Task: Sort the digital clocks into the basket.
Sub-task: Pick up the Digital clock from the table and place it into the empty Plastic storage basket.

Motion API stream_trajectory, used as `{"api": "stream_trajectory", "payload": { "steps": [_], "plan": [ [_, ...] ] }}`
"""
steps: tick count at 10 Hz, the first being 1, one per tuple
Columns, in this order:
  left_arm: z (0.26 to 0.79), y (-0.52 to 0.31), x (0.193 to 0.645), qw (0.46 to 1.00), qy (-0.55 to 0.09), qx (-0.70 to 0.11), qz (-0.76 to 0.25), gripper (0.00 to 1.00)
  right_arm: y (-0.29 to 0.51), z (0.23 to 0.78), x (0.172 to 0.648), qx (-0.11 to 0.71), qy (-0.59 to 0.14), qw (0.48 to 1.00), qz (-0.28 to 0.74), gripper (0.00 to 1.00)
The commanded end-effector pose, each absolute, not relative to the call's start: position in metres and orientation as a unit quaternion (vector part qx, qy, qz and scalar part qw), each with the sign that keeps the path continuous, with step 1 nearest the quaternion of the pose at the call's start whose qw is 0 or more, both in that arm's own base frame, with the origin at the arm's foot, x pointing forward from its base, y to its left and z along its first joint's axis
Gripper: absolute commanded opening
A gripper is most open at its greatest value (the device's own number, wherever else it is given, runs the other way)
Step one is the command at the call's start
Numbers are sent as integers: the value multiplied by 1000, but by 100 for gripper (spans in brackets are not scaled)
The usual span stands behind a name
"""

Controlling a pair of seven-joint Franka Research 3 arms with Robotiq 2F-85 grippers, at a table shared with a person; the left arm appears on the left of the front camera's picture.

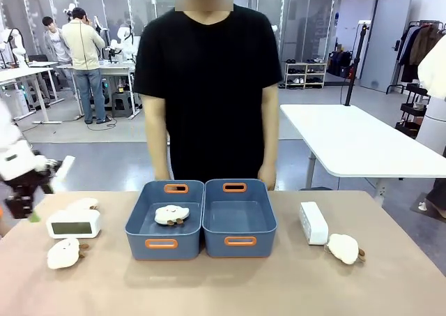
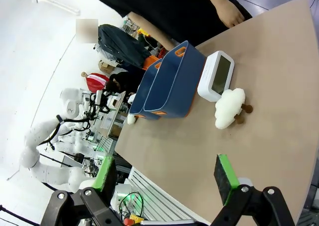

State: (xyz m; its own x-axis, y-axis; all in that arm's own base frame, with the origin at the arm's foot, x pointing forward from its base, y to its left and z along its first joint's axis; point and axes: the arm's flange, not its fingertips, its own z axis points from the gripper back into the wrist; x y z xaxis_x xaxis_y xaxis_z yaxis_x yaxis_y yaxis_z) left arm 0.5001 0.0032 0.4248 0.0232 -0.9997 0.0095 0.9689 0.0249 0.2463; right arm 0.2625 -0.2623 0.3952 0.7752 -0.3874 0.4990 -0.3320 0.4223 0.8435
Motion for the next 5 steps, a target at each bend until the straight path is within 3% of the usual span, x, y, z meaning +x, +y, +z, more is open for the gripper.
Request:
{"api": "stream_trajectory", "payload": {
  "steps": [1, 5],
  "plan": [
    [424, 1, 537, 712, -84, 58, -695, 100, -263, 395, 261, 539, -339, 771, -13, 100],
    [387, 4, 591, 734, -76, 21, -675, 100, -263, 395, 261, 539, -339, 771, -13, 100]
  ]
}}
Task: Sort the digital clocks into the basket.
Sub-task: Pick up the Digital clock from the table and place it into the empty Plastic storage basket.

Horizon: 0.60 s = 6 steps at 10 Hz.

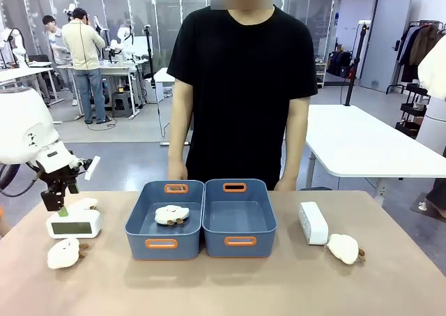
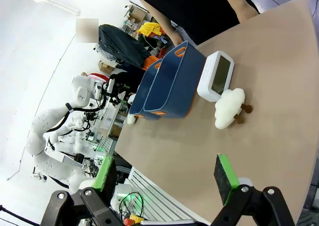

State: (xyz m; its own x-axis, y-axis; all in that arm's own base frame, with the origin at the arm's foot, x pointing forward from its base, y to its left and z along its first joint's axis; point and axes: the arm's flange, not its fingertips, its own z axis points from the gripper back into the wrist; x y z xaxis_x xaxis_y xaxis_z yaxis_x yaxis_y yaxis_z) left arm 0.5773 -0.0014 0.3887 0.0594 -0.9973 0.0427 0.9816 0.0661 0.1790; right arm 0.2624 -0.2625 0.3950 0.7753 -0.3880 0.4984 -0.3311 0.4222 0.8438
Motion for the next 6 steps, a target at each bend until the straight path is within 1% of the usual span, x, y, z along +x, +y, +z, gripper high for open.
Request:
{"api": "stream_trajectory", "payload": {
  "steps": [1, 2, 3, 5, 6],
  "plan": [
    [371, 6, 601, 737, -69, 4, -673, 100, -263, 395, 261, 539, -339, 771, -13, 100],
    [361, 7, 607, 736, -77, 4, -672, 100, -263, 395, 261, 539, -339, 771, -13, 100],
    [352, 7, 609, 732, -73, -15, -678, 100, -263, 395, 261, 539, -339, 771, -13, 100],
    [328, 2, 613, 736, -31, -12, -676, 100, -263, 395, 261, 539, -339, 771, -13, 100],
    [321, 1, 615, 738, -26, -18, -674, 91, -263, 395, 261, 539, -339, 771, -13, 100]
  ]
}}
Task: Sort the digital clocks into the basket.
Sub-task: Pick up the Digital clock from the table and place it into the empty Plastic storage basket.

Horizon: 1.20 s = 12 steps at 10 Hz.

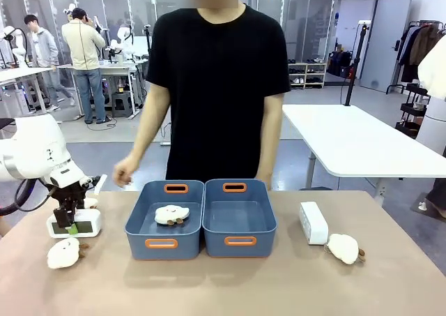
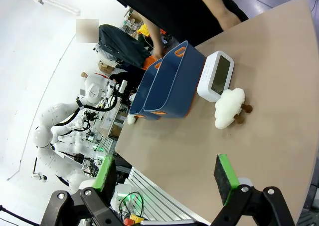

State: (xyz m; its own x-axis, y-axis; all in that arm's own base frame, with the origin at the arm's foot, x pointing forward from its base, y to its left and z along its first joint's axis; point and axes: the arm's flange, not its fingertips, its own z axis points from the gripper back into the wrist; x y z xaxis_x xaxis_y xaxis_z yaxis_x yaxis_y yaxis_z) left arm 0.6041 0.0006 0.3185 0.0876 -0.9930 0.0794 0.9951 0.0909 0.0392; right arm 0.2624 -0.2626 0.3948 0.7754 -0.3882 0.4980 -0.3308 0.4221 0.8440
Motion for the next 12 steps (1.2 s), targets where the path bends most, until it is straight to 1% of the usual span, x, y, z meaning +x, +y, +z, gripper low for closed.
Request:
{"api": "stream_trajectory", "payload": {
  "steps": [1, 2, 3, 5, 6, 7, 8, 12],
  "plan": [
    [322, 3, 611, 740, -7, -18, -672, 40, -263, 395, 261, 539, -339, 771, -13, 100],
    [320, 2, 609, 740, 1, -20, -672, 31, -263, 395, 261, 539, -339, 771, -13, 100],
    [320, 3, 609, 741, 1, -19, -671, 0, -263, 395, 261, 539, -339, 771, -13, 100],
    [324, 4, 605, 746, 3, -26, -665, 0, -263, 395, 261, 539, -339, 771, -13, 100],
    [325, 2, 604, 747, 5, -27, -665, 13, -263, 395, 261, 539, -339, 771, -13, 100],
    [326, 2, 604, 747, 8, -31, -664, 7, -263, 395, 261, 539, -339, 771, -13, 100],
    [319, 5, 603, 738, -6, -24, -674, 7, -263, 395, 261, 539, -339, 771, -13, 100],
    [319, 5, 603, 738, -6, -24, -674, 7, -263, 395, 261, 539, -339, 771, -13, 100]
  ]
}}
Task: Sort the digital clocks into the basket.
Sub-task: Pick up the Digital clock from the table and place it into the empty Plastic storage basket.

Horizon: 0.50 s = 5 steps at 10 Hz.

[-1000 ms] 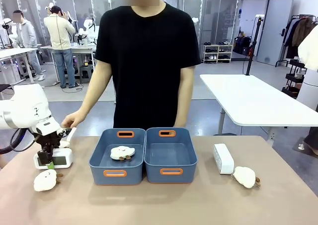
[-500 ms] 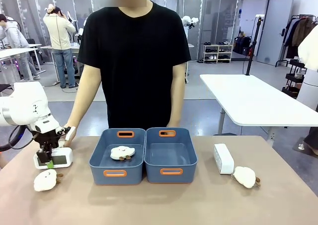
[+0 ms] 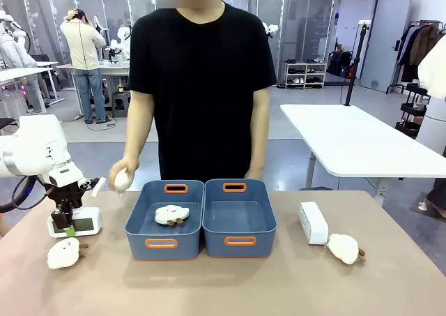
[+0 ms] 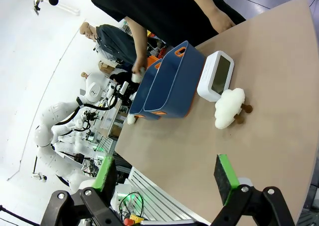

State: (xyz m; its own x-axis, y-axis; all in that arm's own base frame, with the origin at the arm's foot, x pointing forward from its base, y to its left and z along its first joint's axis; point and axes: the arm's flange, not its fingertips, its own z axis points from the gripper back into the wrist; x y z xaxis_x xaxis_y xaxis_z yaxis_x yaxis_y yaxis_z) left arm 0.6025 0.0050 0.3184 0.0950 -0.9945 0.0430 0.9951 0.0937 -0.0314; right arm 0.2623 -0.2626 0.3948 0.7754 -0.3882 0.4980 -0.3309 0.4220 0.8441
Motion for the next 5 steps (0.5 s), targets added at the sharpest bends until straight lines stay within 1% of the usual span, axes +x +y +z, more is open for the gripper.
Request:
{"api": "stream_trajectory", "payload": {
  "steps": [1, 5],
  "plan": [
    [319, 5, 603, 738, -6, -24, -674, 7, -263, 395, 261, 539, -339, 771, -13, 100],
    [319, 5, 603, 738, -6, -24, -674, 7, -263, 395, 261, 539, -339, 771, -13, 100]
  ]
}}
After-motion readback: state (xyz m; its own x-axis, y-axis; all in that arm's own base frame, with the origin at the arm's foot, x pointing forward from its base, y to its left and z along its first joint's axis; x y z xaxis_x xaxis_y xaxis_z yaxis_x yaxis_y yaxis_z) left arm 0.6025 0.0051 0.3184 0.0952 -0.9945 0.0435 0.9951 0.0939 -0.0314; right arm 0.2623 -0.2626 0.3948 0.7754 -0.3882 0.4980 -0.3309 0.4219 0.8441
